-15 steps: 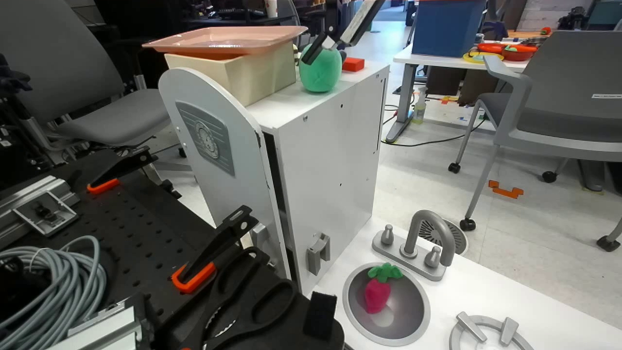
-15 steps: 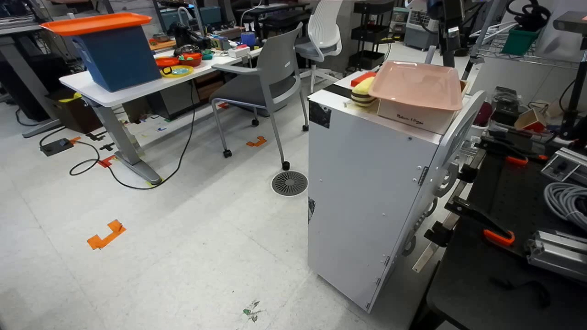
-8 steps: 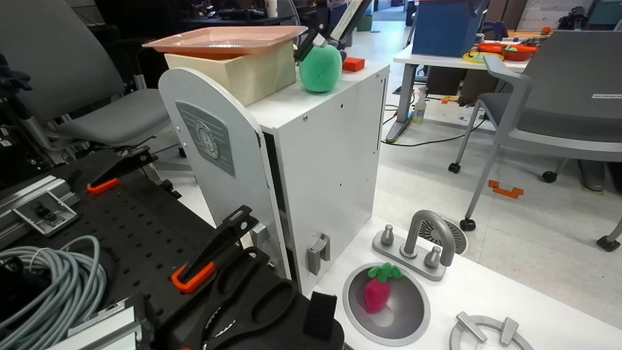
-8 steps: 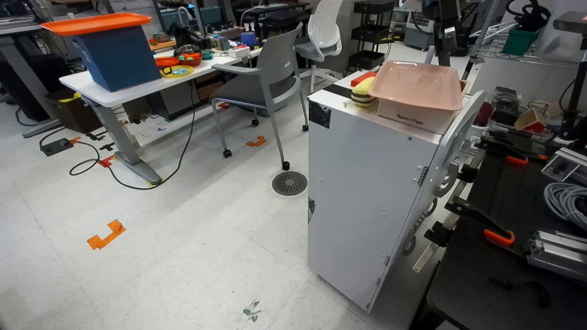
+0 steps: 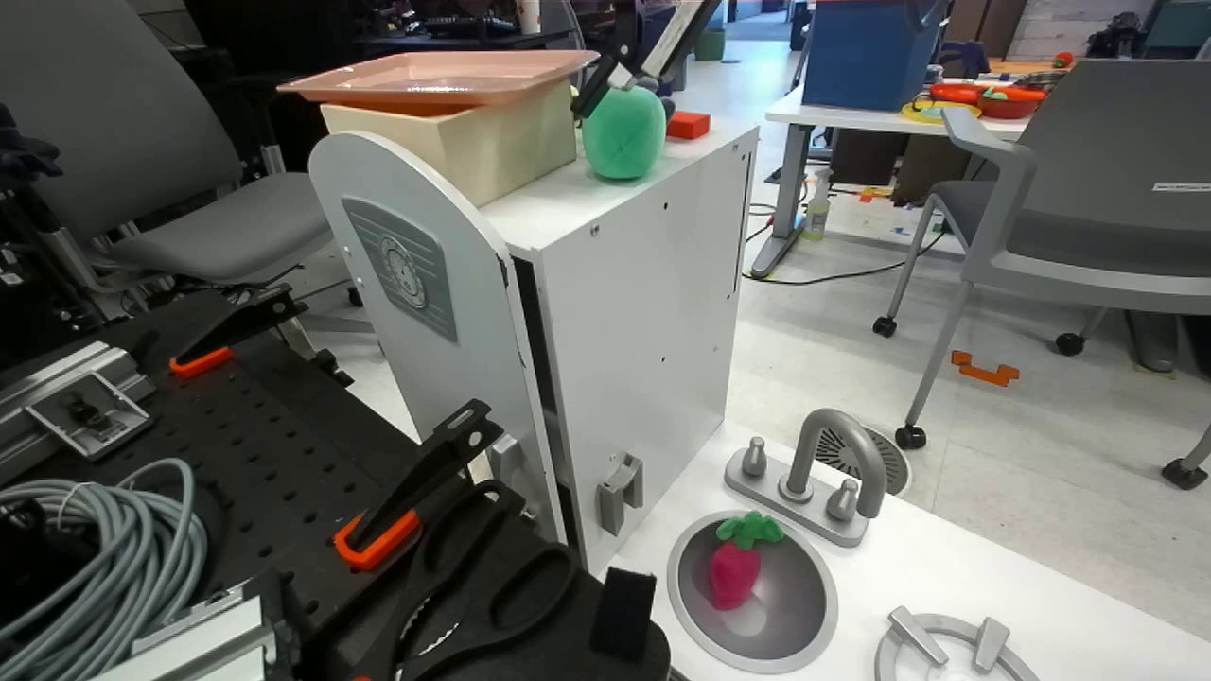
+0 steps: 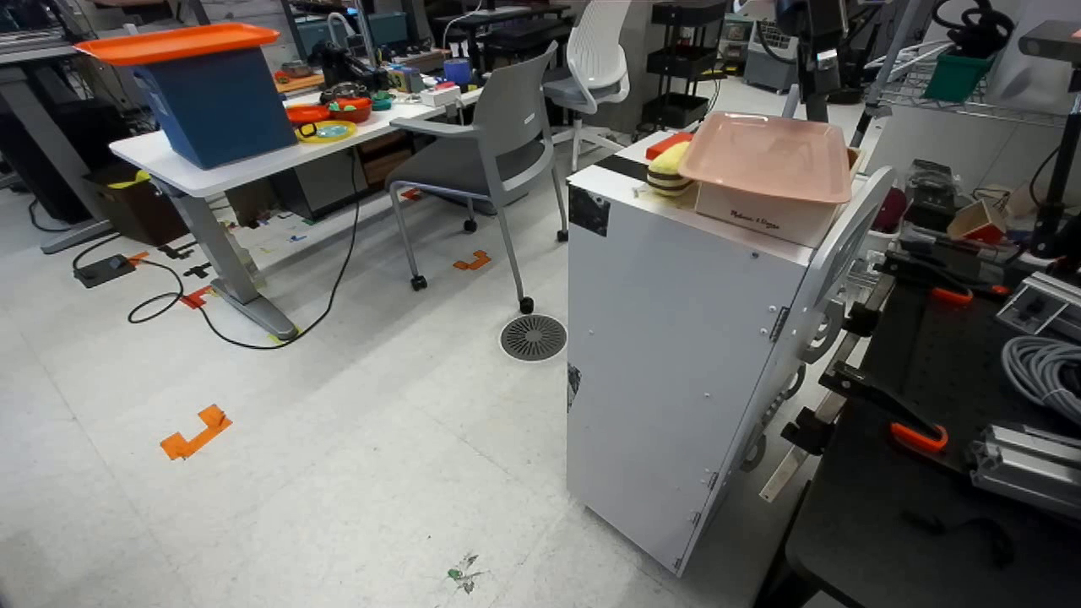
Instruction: Pick up the peach tray from the top of the white box and place it down on the box
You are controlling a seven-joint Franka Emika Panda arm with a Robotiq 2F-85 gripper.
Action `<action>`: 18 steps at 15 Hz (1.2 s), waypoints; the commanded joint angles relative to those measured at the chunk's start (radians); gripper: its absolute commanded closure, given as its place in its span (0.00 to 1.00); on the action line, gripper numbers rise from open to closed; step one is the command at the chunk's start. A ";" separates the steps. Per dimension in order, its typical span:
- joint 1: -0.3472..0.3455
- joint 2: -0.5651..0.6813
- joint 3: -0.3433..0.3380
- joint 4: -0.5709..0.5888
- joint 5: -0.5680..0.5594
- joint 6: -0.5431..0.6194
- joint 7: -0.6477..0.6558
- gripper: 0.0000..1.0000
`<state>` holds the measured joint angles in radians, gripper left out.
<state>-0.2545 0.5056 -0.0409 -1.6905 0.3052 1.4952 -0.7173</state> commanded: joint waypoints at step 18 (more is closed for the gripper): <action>0.030 0.036 0.027 0.020 -0.025 -0.001 0.003 0.32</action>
<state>-0.2238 0.5344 -0.0198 -1.6905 0.2984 1.4949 -0.7174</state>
